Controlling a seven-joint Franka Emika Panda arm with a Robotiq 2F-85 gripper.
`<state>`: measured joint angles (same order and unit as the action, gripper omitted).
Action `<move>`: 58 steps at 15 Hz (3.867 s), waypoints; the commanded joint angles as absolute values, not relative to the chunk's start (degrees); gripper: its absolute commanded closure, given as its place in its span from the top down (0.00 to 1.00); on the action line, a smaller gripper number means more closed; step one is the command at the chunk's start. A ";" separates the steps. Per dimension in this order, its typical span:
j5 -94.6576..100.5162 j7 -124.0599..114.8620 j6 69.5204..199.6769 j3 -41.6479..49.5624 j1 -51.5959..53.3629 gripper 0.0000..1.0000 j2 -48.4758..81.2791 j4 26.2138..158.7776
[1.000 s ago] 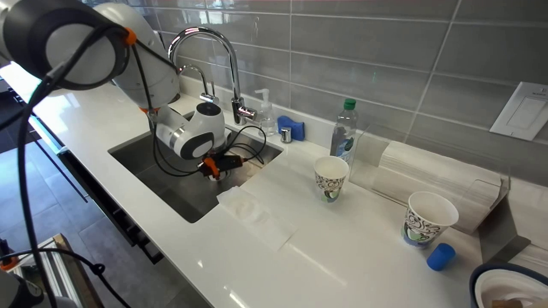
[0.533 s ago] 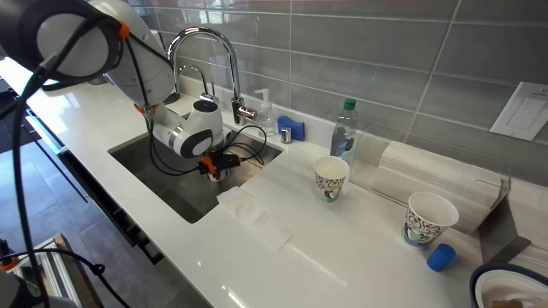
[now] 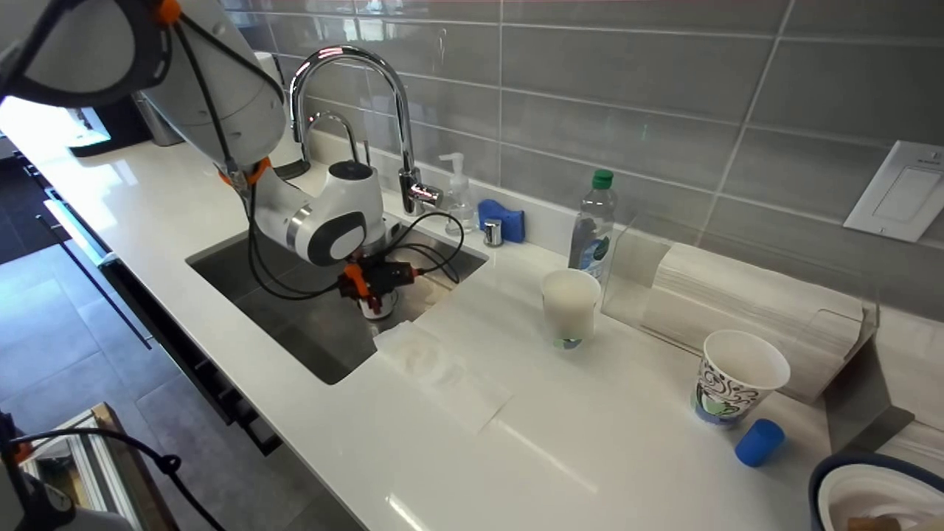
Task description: Move the mug to the right side of the sink
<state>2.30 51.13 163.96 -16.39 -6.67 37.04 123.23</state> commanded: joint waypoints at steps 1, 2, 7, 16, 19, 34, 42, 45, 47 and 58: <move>3.99 48.12 160.71 -14.51 -5.78 0.05 33.49 126.01; 4.01 47.91 160.21 -14.19 -5.65 0.05 33.33 126.23; 4.10 47.33 159.00 -12.99 -5.67 0.05 32.70 127.50; 5.76 47.71 159.01 -11.64 -5.67 0.45 32.66 128.41; 7.17 47.64 160.16 -11.06 -4.88 0.58 31.96 128.78; 13.30 31.84 150.08 -5.85 2.73 1.00 12.90 136.74; 8.10 23.10 154.64 -6.63 2.48 1.00 3.60 141.32; 4.60 22.63 156.67 -6.95 2.04 1.00 2.77 142.00; 4.17 25.15 155.70 -7.25 1.88 1.00 4.38 140.28; -2.18 31.96 157.45 -10.63 0.24 1.00 4.90 141.10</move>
